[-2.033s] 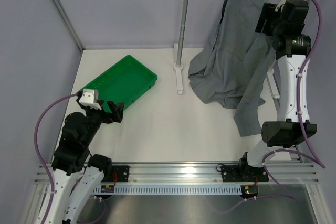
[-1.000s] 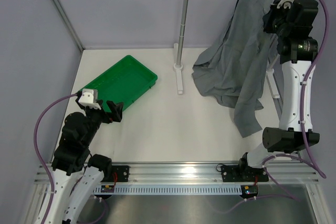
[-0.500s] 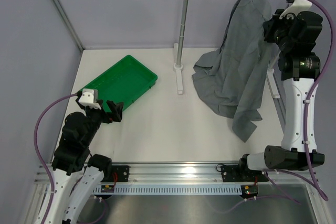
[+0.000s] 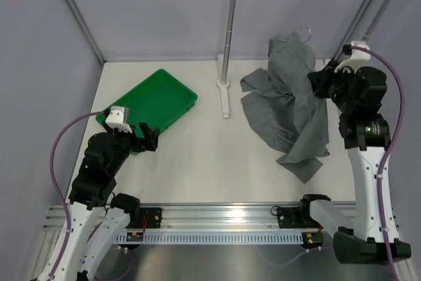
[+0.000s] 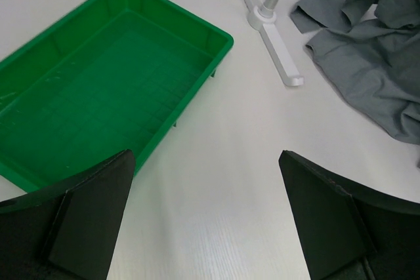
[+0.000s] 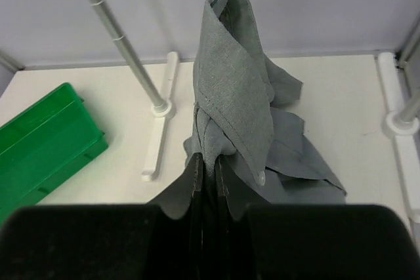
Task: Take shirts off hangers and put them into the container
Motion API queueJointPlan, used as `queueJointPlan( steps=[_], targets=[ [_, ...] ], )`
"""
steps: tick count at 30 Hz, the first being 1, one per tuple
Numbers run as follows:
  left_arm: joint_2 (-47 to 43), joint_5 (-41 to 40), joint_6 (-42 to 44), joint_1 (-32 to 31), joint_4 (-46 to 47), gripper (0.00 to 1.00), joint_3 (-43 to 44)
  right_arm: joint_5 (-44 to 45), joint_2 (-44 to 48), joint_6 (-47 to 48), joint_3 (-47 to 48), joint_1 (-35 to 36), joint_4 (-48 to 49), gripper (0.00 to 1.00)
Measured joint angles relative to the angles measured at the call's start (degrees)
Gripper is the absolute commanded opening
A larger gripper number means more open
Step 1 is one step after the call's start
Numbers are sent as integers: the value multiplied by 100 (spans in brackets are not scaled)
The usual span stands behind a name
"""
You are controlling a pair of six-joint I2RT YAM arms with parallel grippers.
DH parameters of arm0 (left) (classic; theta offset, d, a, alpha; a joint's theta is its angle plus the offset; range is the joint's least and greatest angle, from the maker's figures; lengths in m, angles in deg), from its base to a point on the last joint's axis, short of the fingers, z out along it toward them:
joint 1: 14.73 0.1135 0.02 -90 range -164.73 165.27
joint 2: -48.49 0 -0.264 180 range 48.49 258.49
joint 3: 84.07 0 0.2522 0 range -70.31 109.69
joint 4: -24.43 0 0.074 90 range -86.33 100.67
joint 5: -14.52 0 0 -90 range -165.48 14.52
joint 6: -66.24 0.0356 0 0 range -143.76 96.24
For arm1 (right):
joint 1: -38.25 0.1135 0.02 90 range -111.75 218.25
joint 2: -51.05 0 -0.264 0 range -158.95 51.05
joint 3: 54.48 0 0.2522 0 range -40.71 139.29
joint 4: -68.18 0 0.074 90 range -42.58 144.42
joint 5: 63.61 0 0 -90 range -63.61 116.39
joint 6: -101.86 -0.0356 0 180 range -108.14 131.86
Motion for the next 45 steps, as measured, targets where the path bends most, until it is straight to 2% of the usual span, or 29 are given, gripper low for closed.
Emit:
queueJointPlan(
  steps=[5,11,14,17,23,27,33,38,45],
  targets=[
    [330,481,-337,0,7,99,149,-59,1034,-234,-1274,752,267,0],
    [1003,1266,-903,-111,186,99,1012,-232,1482,-597,-2459,1513,686,0],
    [1235,1421,-1137,-428,400,99,1325,-345,1563,-822,-2938,1794,901,0],
    [1550,1375,-1298,-1043,601,99,1600,-374,1617,-975,-3311,2159,1110,0],
    [2787,549,-1276,-2706,765,99,2470,-374,1646,-1167,-3805,2638,1558,0],
    [3821,-17,-1209,-3329,857,99,3191,-361,1703,-1248,-3926,2813,1727,0],
    [4944,-686,-1211,-3635,946,96,3947,-328,1836,-1276,-3936,3038,1897,0],
    [5604,-1147,-1217,-3729,953,85,4487,-321,1888,-1268,-3936,3171,1919,0],
    [6194,-1515,-1237,-3738,846,75,4999,-323,2013,-1239,-3936,3254,1915,0]
  ],
)
